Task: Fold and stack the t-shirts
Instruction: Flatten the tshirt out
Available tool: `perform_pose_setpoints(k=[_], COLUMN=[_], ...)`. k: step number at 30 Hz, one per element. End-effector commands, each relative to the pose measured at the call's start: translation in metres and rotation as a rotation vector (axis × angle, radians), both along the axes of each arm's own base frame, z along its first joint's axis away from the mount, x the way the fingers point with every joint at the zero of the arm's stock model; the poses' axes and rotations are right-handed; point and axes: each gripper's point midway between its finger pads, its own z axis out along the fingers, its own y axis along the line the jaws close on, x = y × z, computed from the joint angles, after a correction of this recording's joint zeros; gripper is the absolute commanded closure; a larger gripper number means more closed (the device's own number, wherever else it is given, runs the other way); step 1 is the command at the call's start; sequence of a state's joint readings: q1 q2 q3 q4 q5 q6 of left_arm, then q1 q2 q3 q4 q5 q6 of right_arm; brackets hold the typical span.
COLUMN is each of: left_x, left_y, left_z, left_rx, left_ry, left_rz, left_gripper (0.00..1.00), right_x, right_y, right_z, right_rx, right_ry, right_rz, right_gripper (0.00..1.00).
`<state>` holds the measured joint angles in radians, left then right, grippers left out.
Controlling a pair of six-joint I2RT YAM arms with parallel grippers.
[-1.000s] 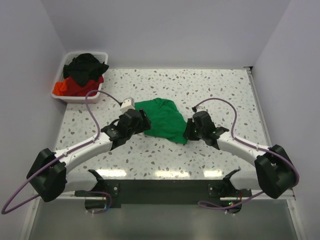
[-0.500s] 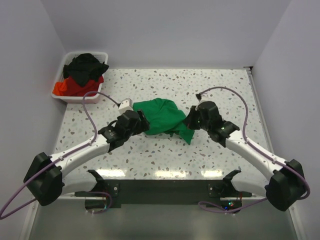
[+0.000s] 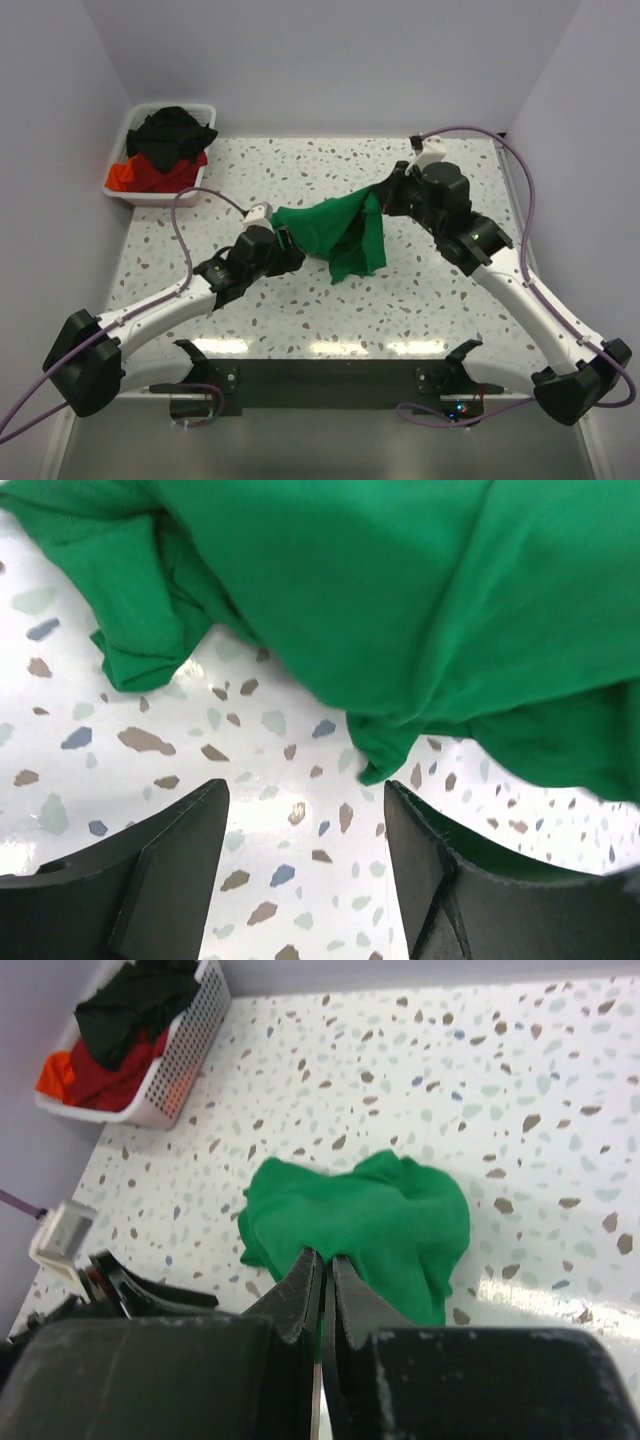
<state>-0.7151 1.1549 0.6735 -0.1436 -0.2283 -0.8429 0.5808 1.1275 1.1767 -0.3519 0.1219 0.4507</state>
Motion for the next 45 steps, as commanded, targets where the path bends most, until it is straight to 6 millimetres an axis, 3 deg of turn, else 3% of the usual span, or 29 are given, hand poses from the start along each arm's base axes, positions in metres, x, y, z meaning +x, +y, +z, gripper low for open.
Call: perform_pose_setpoints(k=[1, 6, 9, 10, 12, 13, 15, 19, 22, 26, 32, 35, 38, 42, 45], left_x=[-0.013, -0.032, -0.042, -0.039, -0.039, -0.034, -0.025, 0.008, 0.022, 0.036, 0.046, 0.054, 0.06, 0.063, 0.065], left_y=[-0.028, -0.066, -0.087, -0.089, -0.102, -0.102, -0.105, -0.077, -0.072, -0.083, -0.095, -0.09, -0.081, -0.058, -0.04], left_z=[0.013, 0.026, 0.022, 0.013, 0.013, 0.003, 0.002, -0.009, -0.006, -0.002, -0.016, -0.023, -0.031, -0.022, -0.012], left_rx=[-0.056, -0.049, -0.013, 0.01, -0.009, 0.004, -0.009, 0.055, 0.086, 0.106, 0.124, 0.135, 0.164, 0.221, 0.242], left_ry=[-0.069, -0.176, -0.188, -0.173, -0.182, -0.165, -0.155, -0.165, -0.197, -0.232, -0.23, -0.234, -0.222, -0.252, -0.272], left_rz=[-0.183, -0.363, -0.416, -0.39, -0.384, -0.345, -0.275, 0.012, 0.096, 0.101, 0.107, 0.15, 0.2, 0.281, 0.328], left_gripper=[0.34, 0.34, 0.3, 0.29, 0.28, 0.28, 0.28, 0.28, 0.28, 0.28, 0.3, 0.35, 0.47, 0.85, 1.0], right_x=[0.016, 0.027, 0.031, 0.032, 0.034, 0.035, 0.036, 0.033, 0.029, 0.025, 0.02, 0.019, 0.018, 0.018, 0.018], right_y=[-0.008, -0.004, -0.001, 0.0, 0.001, 0.0, -0.001, -0.005, -0.008, -0.01, -0.01, -0.012, -0.014, -0.016, -0.015], right_z=[0.037, 0.052, 0.05, 0.049, 0.046, 0.044, 0.042, 0.045, 0.047, 0.045, 0.042, 0.042, 0.044, 0.044, 0.04], right_rx=[-0.044, -0.041, -0.042, -0.043, -0.048, -0.052, -0.062, -0.076, -0.074, -0.076, -0.073, -0.076, -0.078, -0.084, -0.085], right_ry=[-0.098, -0.128, -0.127, -0.124, -0.12, -0.117, -0.113, -0.122, -0.128, -0.125, -0.116, -0.114, -0.118, -0.119, -0.113], right_rz=[-0.053, -0.062, -0.063, -0.062, -0.064, -0.067, -0.076, -0.079, -0.074, -0.072, -0.063, -0.066, -0.071, -0.079, -0.078], right_gripper=[1.0, 1.0, 1.0, 1.0, 1.0, 1.0, 1.0, 1.0, 1.0, 1.0, 1.0, 1.0, 1.0, 1.0, 1.0])
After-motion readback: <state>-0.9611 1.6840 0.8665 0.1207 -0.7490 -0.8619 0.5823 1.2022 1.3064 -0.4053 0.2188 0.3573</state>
